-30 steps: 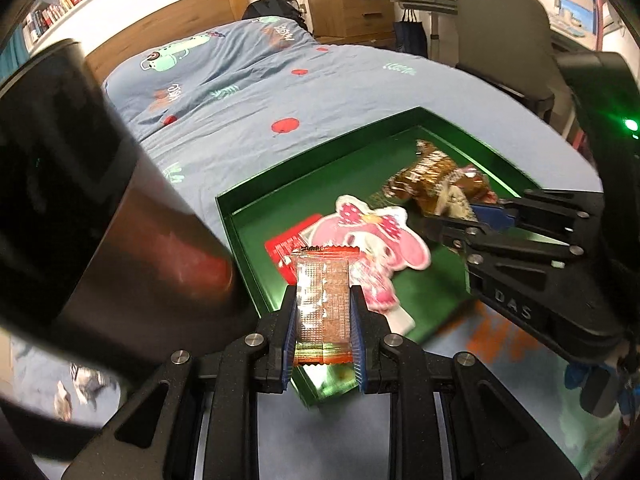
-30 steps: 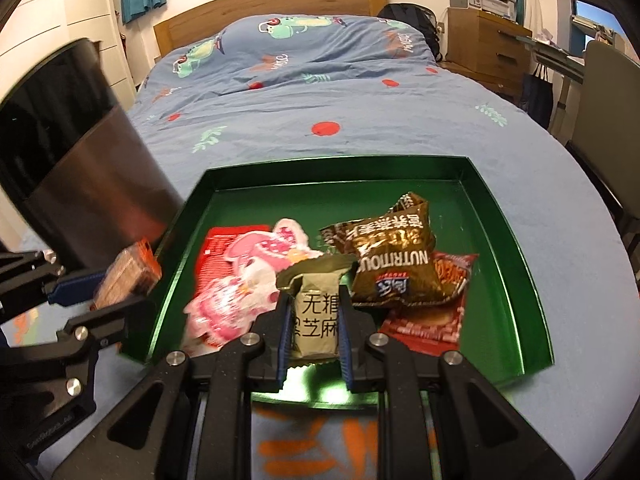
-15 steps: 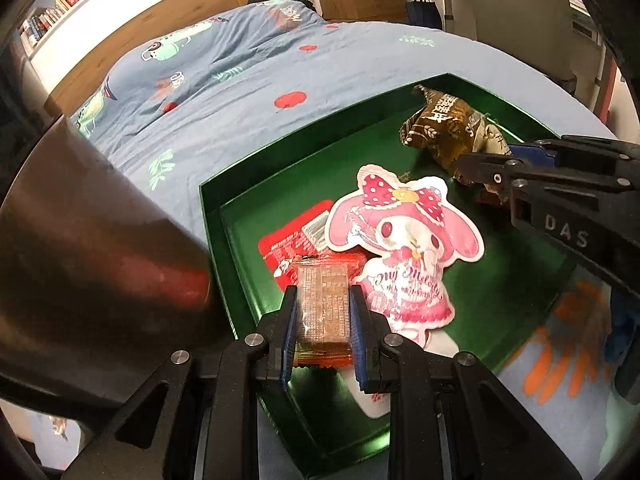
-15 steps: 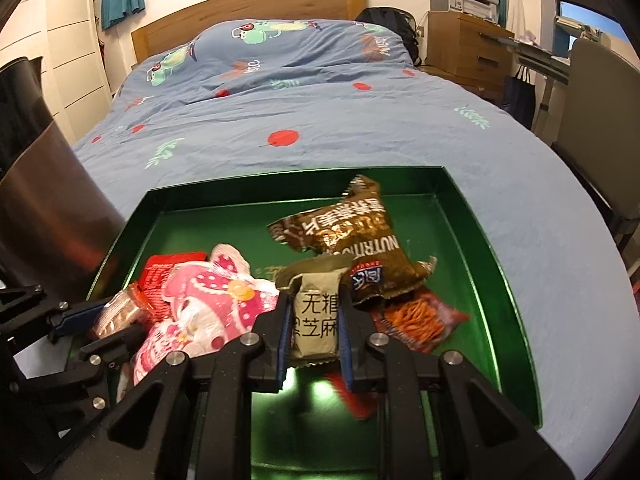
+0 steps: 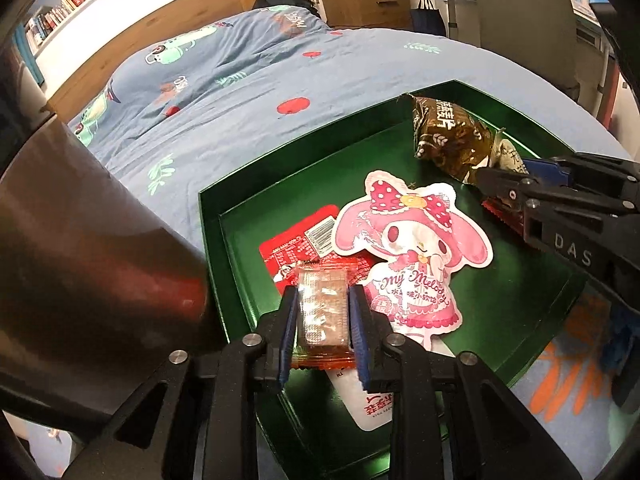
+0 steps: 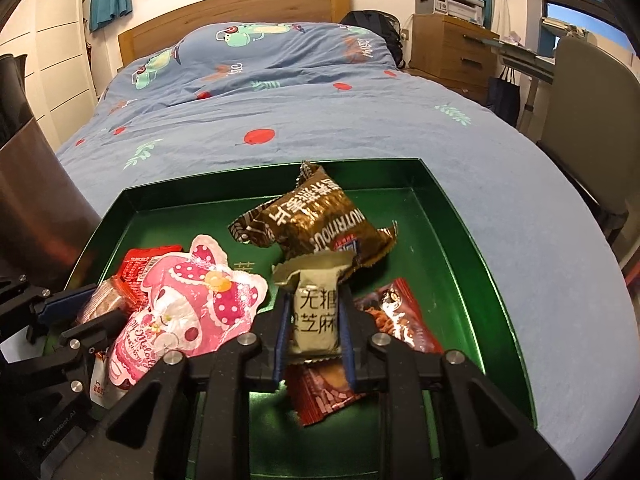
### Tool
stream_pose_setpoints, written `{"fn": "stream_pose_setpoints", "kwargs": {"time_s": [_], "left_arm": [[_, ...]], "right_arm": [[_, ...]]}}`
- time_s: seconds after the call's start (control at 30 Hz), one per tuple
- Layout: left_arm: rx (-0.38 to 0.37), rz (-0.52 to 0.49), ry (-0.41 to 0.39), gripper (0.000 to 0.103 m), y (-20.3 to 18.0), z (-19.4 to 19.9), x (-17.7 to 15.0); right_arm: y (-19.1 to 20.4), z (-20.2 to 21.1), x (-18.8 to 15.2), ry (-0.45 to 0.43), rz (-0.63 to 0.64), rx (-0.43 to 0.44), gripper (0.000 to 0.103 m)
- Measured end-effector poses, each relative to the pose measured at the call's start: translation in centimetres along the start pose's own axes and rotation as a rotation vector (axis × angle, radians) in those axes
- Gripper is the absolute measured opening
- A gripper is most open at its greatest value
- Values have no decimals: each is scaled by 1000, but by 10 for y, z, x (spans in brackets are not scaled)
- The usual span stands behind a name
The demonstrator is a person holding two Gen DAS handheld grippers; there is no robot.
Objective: Organize snacks
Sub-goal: 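Lower the wafer packet with the left gripper while the right lowers the sesame packet into the tray, then open both grippers to release the packets into the green tray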
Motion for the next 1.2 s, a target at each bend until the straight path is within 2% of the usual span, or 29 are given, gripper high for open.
{"fn": "stream_pose_setpoints", "kwargs": {"time_s": [0.2,0.57,0.9,1.2], "left_arm": [[5,8,-8,45,3,6,-1],[52,-22,-54,56,1,26,-1],[23,6,-112,57,5,65,-2],[-28,19,-158,57,11,111,-22]], "right_arm": [[1,4,-4,-1,0,-2,103],[8,23,-5,-5,12,7,103],[21,54,1,-28,25,22,103],[32,83,-2,-35,30,16,103]]}}
Point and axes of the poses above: each gripper's, at about its wrist camera, not at the fingertips, and z roughly against the way its jaws point, y to its left, x to its top, the point moved 4 cm from there along -z, roughly the way its jaws point, and after that the axes turned 2 degrees about -z, right-handed, at the moved point
